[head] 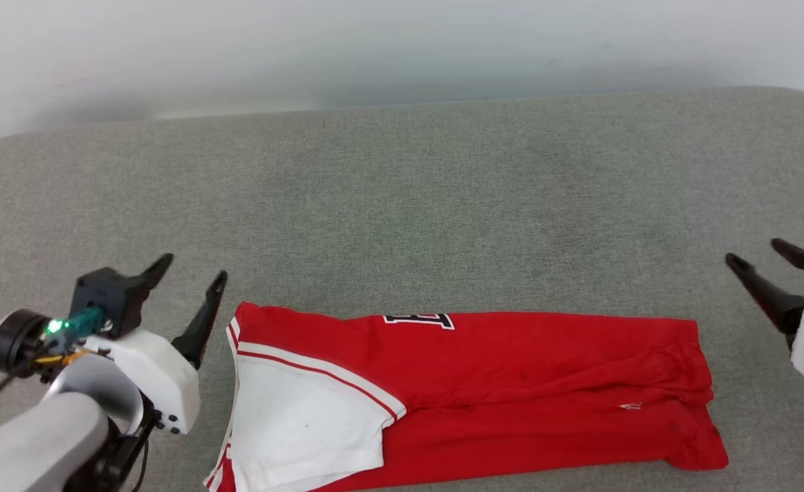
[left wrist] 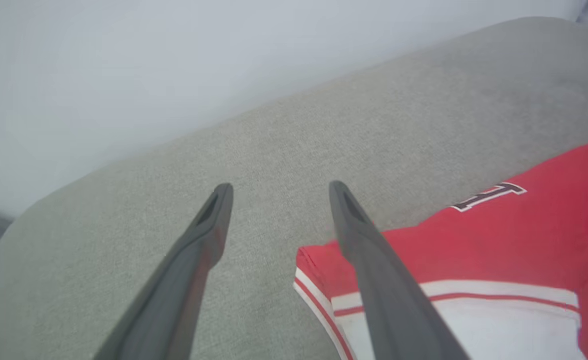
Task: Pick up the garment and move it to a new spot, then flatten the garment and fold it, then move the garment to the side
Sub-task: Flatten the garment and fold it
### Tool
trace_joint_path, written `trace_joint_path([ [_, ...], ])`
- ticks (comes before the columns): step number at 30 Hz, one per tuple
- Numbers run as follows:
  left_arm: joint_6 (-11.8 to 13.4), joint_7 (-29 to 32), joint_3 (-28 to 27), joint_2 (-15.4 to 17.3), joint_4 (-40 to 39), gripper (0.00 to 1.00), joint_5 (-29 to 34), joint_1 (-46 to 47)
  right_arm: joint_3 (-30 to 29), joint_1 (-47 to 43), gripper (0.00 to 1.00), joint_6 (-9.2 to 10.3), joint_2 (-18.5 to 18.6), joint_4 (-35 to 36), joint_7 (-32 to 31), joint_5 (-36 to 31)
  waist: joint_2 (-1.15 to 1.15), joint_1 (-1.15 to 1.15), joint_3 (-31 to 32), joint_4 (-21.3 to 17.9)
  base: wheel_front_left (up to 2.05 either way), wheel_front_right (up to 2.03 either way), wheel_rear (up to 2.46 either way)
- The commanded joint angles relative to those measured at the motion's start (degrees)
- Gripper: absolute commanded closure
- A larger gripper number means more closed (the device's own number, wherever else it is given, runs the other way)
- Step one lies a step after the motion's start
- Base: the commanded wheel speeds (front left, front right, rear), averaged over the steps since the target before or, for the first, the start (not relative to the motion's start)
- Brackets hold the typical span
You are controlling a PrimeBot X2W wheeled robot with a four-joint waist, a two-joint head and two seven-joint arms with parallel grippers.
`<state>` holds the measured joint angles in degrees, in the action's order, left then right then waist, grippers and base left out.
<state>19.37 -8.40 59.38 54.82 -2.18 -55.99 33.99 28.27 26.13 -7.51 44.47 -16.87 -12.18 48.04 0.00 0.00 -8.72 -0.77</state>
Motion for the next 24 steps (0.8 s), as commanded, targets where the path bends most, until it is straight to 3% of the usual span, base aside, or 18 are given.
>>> trace_joint_path([
  [1, 1.55, -2.67, -0.68, -1.04, 0.83, 0.00, 0.43, -1.84, -1.83, -1.79, 0.00, 0.05, -1.24, -0.76, 0.29, -0.25, 0.00, 0.00, -0.19, 0.14, 0.00, 0.00, 0.00],
  [6, 7.54, -6.67, -6.19, -4.47, 2.01, 0.00, 2.91, -6.36, -8.63, -6.01, 0.00, 0.05, -4.09, -3.23, -1.01, 0.26, 0.00, 0.00, -0.83, 0.64, 0.00, 0.00, 0.00],
  [12, 12.66, -6.85, -19.33, -10.75, -1.24, 0.00, 13.67, -15.38, -13.31, -12.14, 0.00, 0.04, -7.99, -3.09, -4.93, 4.72, 0.00, 0.00, -1.59, 1.35, 0.00, 0.00, 0.00],
  [14, 12.86, -6.83, -21.53, -11.92, -1.63, 0.00, 15.60, -17.06, -13.47, -13.16, 0.00, 0.04, -8.67, -2.88, -5.84, 5.53, 0.00, 0.00, -1.69, 1.43, 0.00, 0.00, 0.00],
  [16, 12.72, -6.83, -27.79, -15.60, -2.73, 0.00, 20.14, -22.11, -14.19, -15.57, 0.00, 0.04, -10.27, -2.45, -7.95, 7.97, 0.00, 0.00, -2.01, 1.54, 0.00, 0.00, 0.00],
  [24, 8.69, -6.83, -40.67, -25.44, -5.11, 0.00, 31.16, -31.94, -12.08, -19.45, 0.00, 0.04, -15.01, -3.52, -11.93, 11.99, 0.00, 0.00, -2.82, 2.34, 0.00, 0.00, 0.00],
])
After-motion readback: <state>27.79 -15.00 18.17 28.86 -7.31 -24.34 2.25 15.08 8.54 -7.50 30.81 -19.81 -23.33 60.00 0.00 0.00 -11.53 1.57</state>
